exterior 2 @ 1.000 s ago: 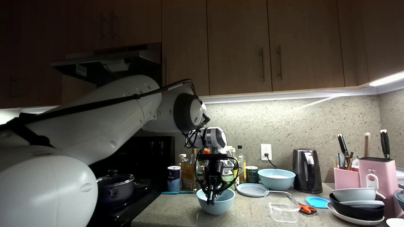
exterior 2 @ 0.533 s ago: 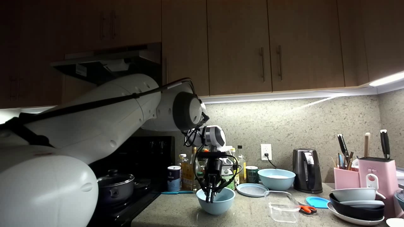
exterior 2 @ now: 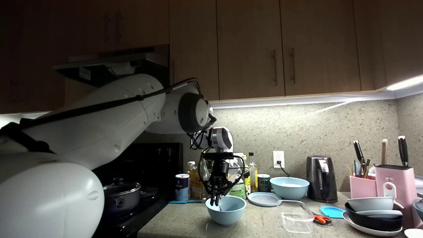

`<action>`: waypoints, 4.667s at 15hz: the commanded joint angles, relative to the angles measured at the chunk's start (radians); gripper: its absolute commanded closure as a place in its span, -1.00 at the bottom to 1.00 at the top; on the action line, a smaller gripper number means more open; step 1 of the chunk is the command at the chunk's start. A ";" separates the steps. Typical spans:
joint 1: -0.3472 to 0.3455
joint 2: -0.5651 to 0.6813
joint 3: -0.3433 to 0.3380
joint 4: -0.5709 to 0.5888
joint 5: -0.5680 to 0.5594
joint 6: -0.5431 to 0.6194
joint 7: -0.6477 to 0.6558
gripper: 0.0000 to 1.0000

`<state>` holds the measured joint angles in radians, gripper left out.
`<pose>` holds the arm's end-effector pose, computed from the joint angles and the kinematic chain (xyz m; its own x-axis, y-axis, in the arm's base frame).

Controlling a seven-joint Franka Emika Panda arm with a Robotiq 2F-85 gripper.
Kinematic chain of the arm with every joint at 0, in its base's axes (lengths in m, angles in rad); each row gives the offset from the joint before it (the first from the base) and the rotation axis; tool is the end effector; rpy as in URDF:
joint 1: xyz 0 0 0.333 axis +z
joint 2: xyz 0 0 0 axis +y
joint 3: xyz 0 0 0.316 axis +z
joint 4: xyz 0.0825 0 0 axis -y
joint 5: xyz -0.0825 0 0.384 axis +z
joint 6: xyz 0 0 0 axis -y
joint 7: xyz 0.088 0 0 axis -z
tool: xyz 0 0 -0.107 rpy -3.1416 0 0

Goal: Use the spoon to stir the bowl

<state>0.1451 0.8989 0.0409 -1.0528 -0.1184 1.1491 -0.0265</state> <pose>0.6630 0.1005 0.2620 0.6845 0.1189 -0.7192 0.2305 -0.9713 0.0588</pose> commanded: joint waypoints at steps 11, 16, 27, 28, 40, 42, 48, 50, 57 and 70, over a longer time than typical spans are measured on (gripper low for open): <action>-0.021 -0.041 0.050 0.057 0.039 -0.023 -0.026 0.93; -0.043 -0.045 0.054 0.053 0.061 -0.005 -0.019 0.93; -0.021 -0.004 0.031 0.083 0.037 -0.038 0.010 0.93; -0.022 -0.010 0.025 0.076 0.036 -0.032 0.027 0.93; 0.007 0.041 0.011 0.119 0.006 -0.088 -0.019 0.93; 0.050 0.058 0.002 0.163 -0.065 -0.069 -0.043 0.93; 0.116 0.072 -0.021 0.260 -0.206 -0.019 -0.029 0.93; 0.104 0.069 -0.033 0.273 -0.193 -0.029 -0.012 0.93; 0.030 0.070 -0.044 0.250 -0.118 -0.074 0.001 0.93; -0.008 0.113 -0.030 0.263 -0.002 -0.098 -0.014 0.93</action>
<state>0.1453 1.0155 0.0134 -0.7887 -0.1250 1.0575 -0.0464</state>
